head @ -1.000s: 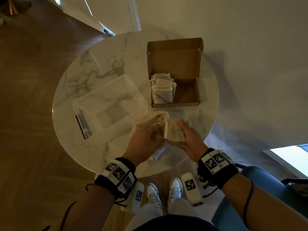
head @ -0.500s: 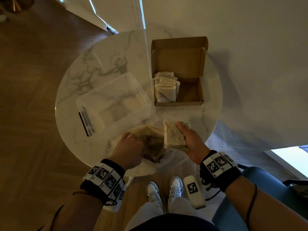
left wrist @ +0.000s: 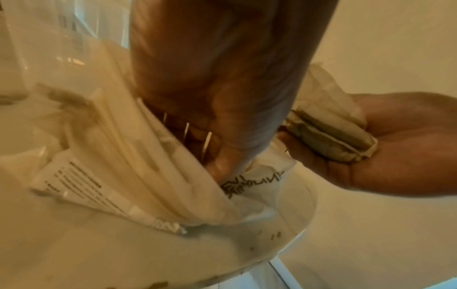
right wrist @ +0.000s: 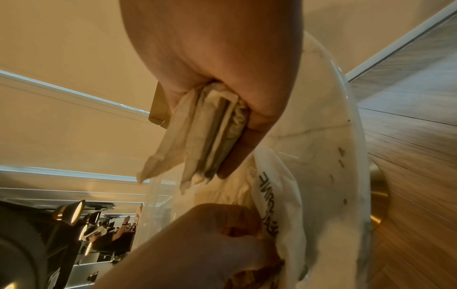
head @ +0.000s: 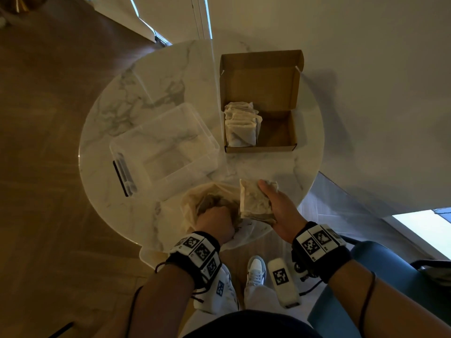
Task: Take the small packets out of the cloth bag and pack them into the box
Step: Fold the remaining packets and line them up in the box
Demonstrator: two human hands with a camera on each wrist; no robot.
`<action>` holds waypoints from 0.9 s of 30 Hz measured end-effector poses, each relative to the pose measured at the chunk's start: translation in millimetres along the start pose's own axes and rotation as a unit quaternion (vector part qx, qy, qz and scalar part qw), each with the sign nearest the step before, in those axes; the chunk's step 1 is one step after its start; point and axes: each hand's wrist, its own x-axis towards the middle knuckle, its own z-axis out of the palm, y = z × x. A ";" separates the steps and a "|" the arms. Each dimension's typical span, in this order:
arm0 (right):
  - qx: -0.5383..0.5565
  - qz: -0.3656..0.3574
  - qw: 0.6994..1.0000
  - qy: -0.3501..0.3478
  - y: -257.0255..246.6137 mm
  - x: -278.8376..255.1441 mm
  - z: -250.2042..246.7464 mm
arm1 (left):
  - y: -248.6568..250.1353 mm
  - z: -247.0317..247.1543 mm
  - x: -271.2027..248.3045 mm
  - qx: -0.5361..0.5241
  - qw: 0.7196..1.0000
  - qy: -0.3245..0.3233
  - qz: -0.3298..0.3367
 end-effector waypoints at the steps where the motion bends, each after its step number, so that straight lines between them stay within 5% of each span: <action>1: -0.004 0.000 1.000 -0.001 0.5 -0.1 0.0 | -1.9 0.1 0.6 -0.005 1.000 0.002 -0.003; 12: -0.025 0.004 1.000 0.003 -3.8 -3.5 2.0 | -2.9 -49.7 -25.1 -0.191 0.974 0.104 0.064; 14: -0.035 -0.006 0.999 0.006 -4.1 -4.6 1.5 | -1.1 -59.6 -31.2 -0.307 0.942 0.118 0.062; 18: -0.102 -0.024 0.993 0.057 -7.6 -7.4 6.0 | -2.8 -77.9 -44.2 -0.545 0.822 0.133 0.093; 23: -0.138 -0.024 0.987 0.073 -8.2 -13.3 14.7 | 14.0 -89.3 -46.6 -0.622 0.765 0.134 0.100; 25: -0.132 -0.008 0.989 0.063 -7.2 -15.1 17.9 | 22.2 -86.6 -43.2 -0.617 0.771 0.140 0.073; 27: -0.087 0.006 0.996 0.028 -6.8 -17.4 19.3 | 25.8 -81.1 -39.3 -0.554 0.817 0.154 0.037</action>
